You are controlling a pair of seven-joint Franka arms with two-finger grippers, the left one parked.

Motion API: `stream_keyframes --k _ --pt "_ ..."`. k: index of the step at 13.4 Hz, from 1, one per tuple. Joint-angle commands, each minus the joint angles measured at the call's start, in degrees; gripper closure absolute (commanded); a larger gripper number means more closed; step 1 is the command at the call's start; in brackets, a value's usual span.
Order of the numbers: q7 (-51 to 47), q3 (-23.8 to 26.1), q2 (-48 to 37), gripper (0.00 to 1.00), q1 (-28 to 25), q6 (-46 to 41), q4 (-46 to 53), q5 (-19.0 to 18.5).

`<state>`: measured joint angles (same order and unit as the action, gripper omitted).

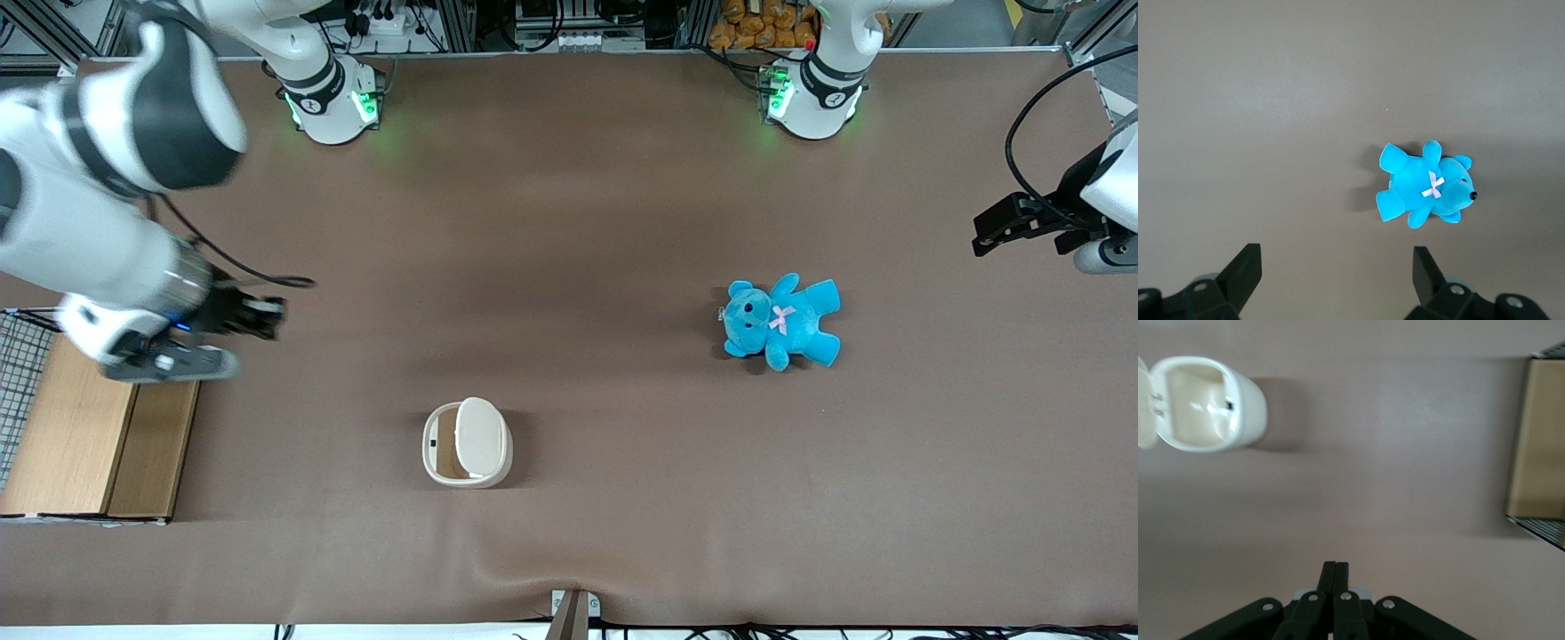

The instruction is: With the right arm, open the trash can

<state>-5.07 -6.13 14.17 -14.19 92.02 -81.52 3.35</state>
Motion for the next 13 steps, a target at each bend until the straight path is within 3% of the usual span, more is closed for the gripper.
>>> stream_keyframes --k 1,6,7,8,9,13 --pt "4.61 0.86 -11.41 1.00 4.77 -0.53 -10.56 -1.59" --pt "7.44 5.43 -15.05 1.00 14.18 -9.31 -7.00 -1.94" --pt "7.71 5.34 -15.05 0.89 14.28 -9.58 -5.68 -2.03" --pt "7.45 5.25 -15.05 0.32 14.37 -10.97 -4.27 -2.03" --pt "7.19 5.17 -14.96 0.00 14.37 -12.73 -2.87 -2.03" --pt "6.05 4.90 -14.96 0.00 14.63 -15.64 -0.40 -1.77"
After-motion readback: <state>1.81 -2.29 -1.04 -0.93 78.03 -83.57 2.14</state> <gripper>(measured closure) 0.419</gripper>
